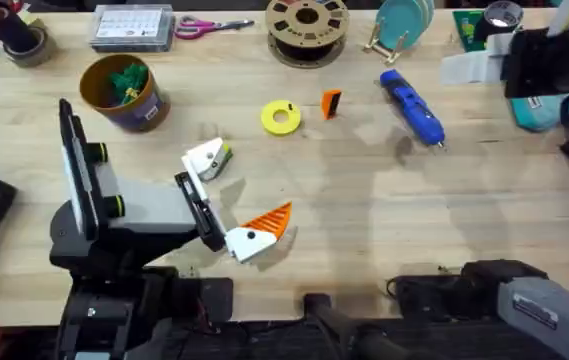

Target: Pick up the gripper from the table and insert it into the empty holder that is missing its gripper. Then pick up a screw, insert it into the mounting hole, and use the screwdriver to tighten it. Finally, clean up the table by picking up the vegetable and placing it into the bucket.

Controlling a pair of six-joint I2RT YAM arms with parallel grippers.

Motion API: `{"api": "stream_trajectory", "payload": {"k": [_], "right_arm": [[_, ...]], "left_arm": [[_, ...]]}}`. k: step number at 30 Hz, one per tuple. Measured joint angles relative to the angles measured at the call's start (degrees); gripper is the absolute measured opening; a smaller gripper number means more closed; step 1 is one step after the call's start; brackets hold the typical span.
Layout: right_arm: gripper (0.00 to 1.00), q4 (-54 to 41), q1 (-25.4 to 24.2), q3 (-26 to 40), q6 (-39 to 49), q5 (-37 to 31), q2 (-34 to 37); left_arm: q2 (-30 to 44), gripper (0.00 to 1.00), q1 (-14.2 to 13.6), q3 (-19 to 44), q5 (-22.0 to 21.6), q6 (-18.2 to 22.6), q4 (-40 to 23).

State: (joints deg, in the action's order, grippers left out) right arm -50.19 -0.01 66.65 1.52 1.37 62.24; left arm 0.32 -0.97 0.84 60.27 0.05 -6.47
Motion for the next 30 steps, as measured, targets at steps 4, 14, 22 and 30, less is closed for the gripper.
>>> {"api": "stream_trajectory", "payload": {"k": [4,14,22,30], "right_arm": [[0.998,0.0,0.0,0.0,0.0,-0.01,0.0],[0.998,0.0,0.0,0.0,0.0,-0.01,0.0],[0.998,0.0,0.0,0.0,0.0,-0.02,0.0],[0.998,0.0,0.0,0.0,0.0,0.0,0.01]], "left_arm": [[-0.02,0.985,0.0,0.0,0.03,0.43,-0.01],[-0.01,0.985,0.0,0.0,0.17,0.67,-0.01],[0.0,0.986,0.0,0.0,0.17,0.85,-0.01],[-0.01,0.985,0.0,0.0,0.17,0.85,-0.01]]}}
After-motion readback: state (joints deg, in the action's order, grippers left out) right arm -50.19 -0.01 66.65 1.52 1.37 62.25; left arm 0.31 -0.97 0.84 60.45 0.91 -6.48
